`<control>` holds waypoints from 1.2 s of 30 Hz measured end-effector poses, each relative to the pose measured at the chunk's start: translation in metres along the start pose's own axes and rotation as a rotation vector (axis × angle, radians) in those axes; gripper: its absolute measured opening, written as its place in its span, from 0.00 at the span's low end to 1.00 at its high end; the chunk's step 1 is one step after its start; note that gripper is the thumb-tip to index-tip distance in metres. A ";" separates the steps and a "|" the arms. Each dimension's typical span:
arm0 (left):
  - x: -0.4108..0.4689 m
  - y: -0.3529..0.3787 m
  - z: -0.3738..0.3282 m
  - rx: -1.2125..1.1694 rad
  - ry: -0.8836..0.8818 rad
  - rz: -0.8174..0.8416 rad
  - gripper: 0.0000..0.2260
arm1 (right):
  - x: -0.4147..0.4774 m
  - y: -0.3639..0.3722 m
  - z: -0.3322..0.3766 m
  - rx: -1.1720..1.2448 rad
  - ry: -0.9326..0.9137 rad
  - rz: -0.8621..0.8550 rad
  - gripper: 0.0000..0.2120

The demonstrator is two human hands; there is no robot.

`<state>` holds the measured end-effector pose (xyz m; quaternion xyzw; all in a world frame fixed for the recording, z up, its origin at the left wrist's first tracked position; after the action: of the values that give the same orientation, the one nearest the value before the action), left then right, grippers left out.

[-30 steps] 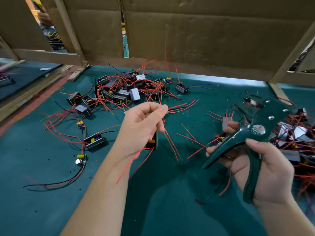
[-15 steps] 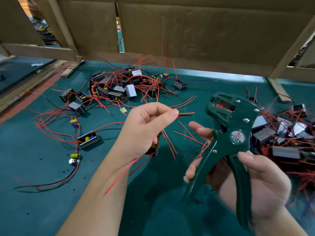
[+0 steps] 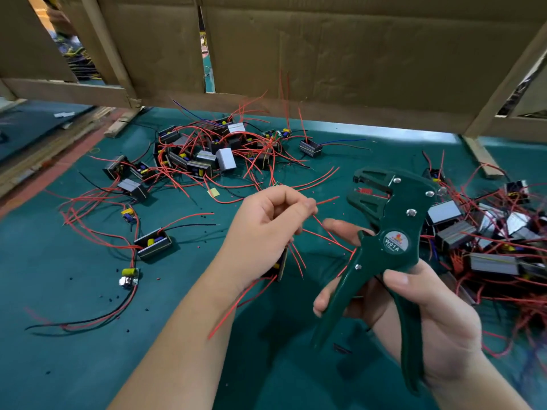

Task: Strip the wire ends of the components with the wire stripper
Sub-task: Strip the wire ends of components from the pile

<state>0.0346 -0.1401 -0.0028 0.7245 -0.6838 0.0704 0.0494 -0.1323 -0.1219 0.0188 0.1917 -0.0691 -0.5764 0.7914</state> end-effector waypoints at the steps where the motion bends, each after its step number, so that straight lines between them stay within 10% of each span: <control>1: 0.001 -0.001 0.001 -0.014 -0.001 -0.029 0.08 | 0.000 -0.005 -0.005 0.006 -0.002 0.021 0.38; 3: 0.001 -0.004 0.000 -0.055 -0.003 -0.062 0.08 | 0.002 -0.011 -0.014 0.226 0.084 0.178 0.03; 6: 0.002 -0.008 -0.001 -0.116 0.000 -0.049 0.08 | -0.003 -0.017 -0.020 0.270 0.140 0.474 0.35; 36: -0.003 -0.026 -0.005 -0.027 0.031 0.136 0.05 | -0.002 -0.025 -0.029 0.001 0.253 0.529 0.24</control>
<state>0.0598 -0.1348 0.0026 0.6744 -0.7317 0.0753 0.0650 -0.1451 -0.1202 -0.0168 0.2379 -0.0178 -0.3214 0.9164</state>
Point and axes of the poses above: each hand's wrist, its own x-axis towards the middle knuckle, its own y-axis out of the palm, z = x × y, the point moved 1 cm from there along x, towards the middle knuckle, and after that the axes turned 5 degrees about z, right-handed, at the moved point
